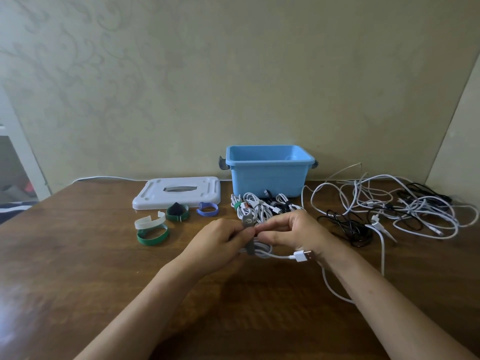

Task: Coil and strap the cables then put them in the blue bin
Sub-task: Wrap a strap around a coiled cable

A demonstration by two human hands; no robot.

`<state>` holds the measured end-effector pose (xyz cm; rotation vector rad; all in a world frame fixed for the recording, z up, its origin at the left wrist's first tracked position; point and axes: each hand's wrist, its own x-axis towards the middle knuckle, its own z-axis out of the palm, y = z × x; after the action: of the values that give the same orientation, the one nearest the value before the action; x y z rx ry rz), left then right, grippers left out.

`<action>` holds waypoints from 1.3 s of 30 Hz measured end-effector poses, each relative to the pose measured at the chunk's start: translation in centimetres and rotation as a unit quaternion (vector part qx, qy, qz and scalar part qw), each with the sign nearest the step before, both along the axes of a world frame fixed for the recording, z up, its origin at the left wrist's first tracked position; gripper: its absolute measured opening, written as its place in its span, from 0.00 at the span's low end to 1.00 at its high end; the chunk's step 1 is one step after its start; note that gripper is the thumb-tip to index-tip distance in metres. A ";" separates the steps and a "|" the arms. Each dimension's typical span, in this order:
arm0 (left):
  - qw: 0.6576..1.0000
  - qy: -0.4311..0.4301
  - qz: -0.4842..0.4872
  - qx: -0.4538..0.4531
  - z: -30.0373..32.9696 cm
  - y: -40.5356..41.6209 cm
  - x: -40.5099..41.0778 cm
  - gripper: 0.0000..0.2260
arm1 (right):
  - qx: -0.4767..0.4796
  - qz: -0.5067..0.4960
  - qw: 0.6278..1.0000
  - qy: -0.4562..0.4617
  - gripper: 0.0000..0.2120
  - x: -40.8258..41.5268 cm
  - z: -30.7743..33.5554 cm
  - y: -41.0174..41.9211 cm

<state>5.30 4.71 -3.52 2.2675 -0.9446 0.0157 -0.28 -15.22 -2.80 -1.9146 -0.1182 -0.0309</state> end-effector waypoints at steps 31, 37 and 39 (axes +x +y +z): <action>0.995 0.026 0.008 -0.092 -2.6 -0.1 1.7 0.07 | -0.127 -0.146 0.967 -0.165 0.10 0.7 -3.6 2.1; 0.995 0.038 -0.001 -0.090 -2.8 -0.1 1.9 0.08 | -0.149 -0.158 0.960 -0.177 0.06 0.7 -3.7 2.3; 0.996 0.043 -0.008 -0.083 -2.8 -0.1 1.9 0.08 | -0.153 -0.158 0.958 -0.183 0.06 0.6 -3.7 2.4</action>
<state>7.24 4.62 -6.34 2.0915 -0.8817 -0.0108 0.34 -12.86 -6.50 -2.2036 -0.0667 -0.6160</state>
